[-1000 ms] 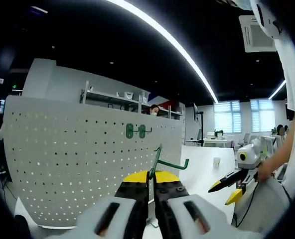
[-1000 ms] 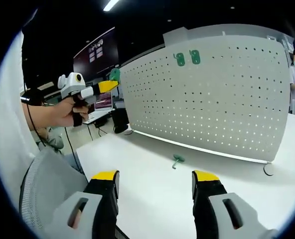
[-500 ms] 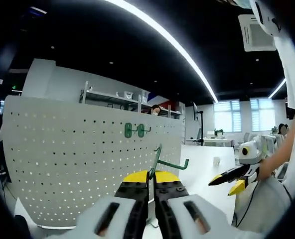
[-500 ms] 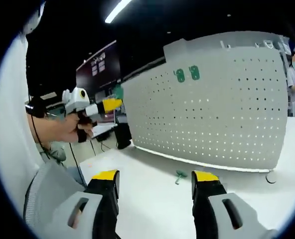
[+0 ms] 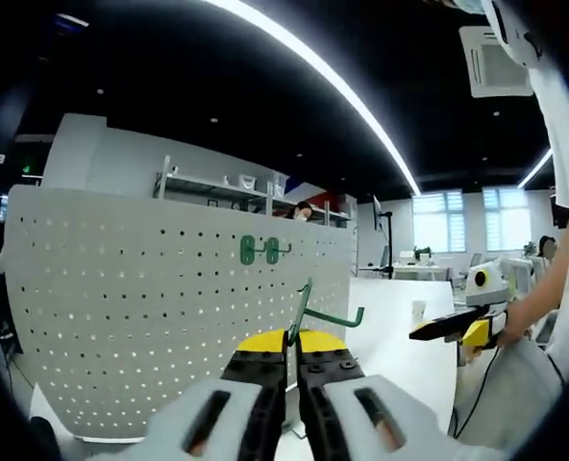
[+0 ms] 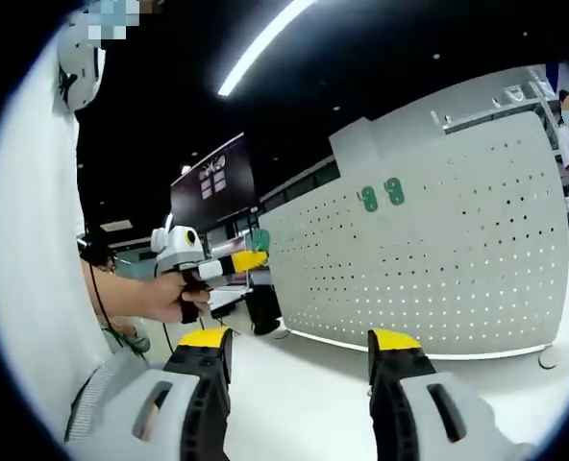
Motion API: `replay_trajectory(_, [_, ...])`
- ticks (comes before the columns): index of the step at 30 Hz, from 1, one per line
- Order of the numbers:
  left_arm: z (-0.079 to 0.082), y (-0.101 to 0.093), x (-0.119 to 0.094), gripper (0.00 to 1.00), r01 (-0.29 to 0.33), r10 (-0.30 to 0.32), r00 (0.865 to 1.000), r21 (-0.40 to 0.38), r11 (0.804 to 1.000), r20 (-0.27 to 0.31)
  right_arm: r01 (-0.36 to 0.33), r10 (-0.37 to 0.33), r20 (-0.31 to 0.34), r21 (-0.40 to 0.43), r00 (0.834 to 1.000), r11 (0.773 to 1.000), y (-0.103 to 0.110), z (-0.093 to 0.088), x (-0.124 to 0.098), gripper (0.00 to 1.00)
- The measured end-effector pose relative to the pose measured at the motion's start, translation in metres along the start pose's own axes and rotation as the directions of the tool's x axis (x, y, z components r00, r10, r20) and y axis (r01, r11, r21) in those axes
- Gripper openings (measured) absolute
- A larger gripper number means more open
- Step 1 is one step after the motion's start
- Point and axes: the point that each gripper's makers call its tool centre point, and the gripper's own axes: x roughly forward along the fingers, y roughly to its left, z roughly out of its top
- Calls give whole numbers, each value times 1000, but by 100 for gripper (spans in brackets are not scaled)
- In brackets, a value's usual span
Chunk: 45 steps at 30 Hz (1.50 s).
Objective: Insert the hook assembly into the mounting plate slot until the hook locks in place.
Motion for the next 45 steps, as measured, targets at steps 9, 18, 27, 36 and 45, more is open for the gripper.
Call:
replay_trajectory(9, [-6,-4,2,1,-5,5,1000,13,1000,-25,18,-20,34,54,999,998,-1,8,3,52])
replay_trajectory(18, [-4,-13,10,1,-7,8,1000,30,1000,-27,-9,5,51,77,999,997,8,13,16,51])
replay_trajectory(27, [-2,-28,16,2,2,-2,1000,40,999,-16,-34,27,74,95,997,995,16,17,32,49])
replay_trajectory(36, [-1,-40,20,2,5,-4,1000,35,999,-7,-63,53,97,110,994,992,25,25,49,46])
replay_trajectory(45, [1,-49,23,2,12,-12,1000,34,999,1,-89,75,120,112,990,990,30,33,61,44])
